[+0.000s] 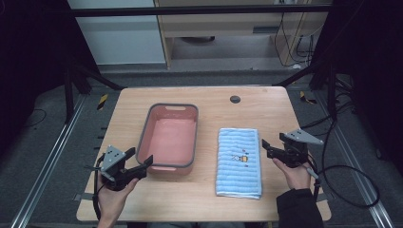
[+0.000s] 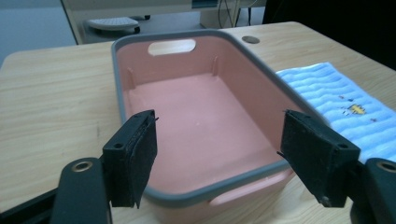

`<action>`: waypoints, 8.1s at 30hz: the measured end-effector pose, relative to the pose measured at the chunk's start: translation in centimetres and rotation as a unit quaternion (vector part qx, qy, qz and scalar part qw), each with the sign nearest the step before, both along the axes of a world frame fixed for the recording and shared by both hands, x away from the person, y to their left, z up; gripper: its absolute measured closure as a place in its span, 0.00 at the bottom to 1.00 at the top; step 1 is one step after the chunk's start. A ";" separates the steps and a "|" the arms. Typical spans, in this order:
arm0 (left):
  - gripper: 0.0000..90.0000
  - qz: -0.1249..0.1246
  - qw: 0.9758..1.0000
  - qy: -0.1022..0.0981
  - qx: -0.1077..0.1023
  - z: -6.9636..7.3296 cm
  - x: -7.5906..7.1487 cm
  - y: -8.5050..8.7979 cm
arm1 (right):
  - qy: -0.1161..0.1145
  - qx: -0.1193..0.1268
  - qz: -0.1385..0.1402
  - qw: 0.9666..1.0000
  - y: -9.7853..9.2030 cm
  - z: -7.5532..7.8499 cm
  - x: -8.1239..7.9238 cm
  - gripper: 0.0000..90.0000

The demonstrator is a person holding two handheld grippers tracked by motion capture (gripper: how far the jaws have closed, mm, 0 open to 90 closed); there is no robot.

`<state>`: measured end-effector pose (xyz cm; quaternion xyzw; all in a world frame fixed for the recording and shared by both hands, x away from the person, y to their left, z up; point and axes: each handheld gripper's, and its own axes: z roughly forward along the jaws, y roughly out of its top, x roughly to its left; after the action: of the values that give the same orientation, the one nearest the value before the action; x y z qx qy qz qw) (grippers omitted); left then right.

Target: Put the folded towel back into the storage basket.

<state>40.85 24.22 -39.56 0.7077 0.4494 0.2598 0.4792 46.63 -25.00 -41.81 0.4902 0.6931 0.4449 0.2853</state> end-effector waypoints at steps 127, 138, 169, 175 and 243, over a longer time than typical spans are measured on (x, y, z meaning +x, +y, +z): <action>0.58 -0.124 0.984 0.100 0.083 -10.5 2.4 -20.5 | 0.111 -0.043 0.020 0.993 2.0 -7.2 8.3 0.59; 0.64 -0.118 0.983 0.116 0.079 -11.0 2.6 -20.8 | 0.136 -0.045 0.023 0.989 2.1 -8.1 8.6 0.64; 0.95 -0.124 0.985 0.107 0.053 -10.2 2.1 -20.8 | 0.116 0.006 0.050 0.992 1.7 -6.1 7.2 0.92; 0.96 -0.129 0.986 0.096 0.044 -9.0 1.9 -20.3 | 0.093 0.006 0.057 0.994 1.9 -4.5 6.5 0.92; 0.96 -0.109 0.993 -0.041 0.007 3.9 0.2 -12.8 | -0.053 0.024 0.095 0.994 8.4 9.9 4.6 0.93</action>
<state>41.03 11.46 -35.65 0.7446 0.3474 0.2382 0.5179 51.24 -16.55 -31.94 0.4045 0.7096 0.5118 0.2662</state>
